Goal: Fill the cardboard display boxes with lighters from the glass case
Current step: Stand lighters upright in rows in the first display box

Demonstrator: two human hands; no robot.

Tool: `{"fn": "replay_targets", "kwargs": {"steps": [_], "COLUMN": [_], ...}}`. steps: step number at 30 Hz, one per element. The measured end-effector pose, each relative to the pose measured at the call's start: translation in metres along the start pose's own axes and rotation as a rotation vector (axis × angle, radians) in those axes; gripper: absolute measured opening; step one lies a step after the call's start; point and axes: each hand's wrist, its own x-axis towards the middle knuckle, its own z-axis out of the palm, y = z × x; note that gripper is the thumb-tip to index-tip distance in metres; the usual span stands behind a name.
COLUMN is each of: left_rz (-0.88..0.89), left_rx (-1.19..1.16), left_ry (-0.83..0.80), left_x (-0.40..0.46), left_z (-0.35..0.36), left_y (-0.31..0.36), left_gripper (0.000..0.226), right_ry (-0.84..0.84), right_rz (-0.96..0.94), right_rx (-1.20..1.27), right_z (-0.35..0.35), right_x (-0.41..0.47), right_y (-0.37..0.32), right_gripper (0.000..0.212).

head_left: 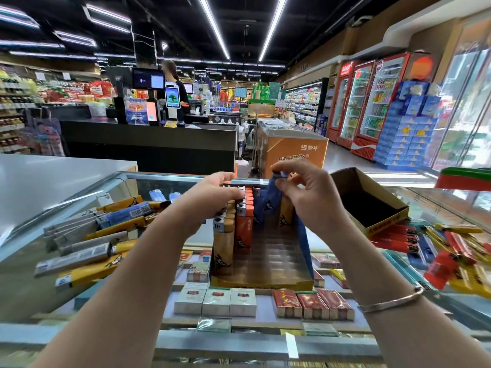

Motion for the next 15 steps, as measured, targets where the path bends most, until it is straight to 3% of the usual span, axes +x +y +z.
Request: {"fn": "replay_targets", "kwargs": {"steps": [7,15], "left_rz": [-0.001,0.008], "left_rx": [0.02,0.006], "left_ry": [0.007,-0.046], "left_x": [-0.0013,-0.0032], "left_z": [-0.0008,0.0027], "left_y": [-0.0001,0.0028], "left_gripper": [0.031,0.02], "right_ry": [-0.096,-0.224], "right_rz": [-0.056,-0.04], "right_rx": [-0.238,-0.311], "right_z": [0.0069,0.0084], "right_x": [-0.0059,-0.0055], "right_y": [0.0065,0.0064], "right_gripper": [0.022,0.022]}}
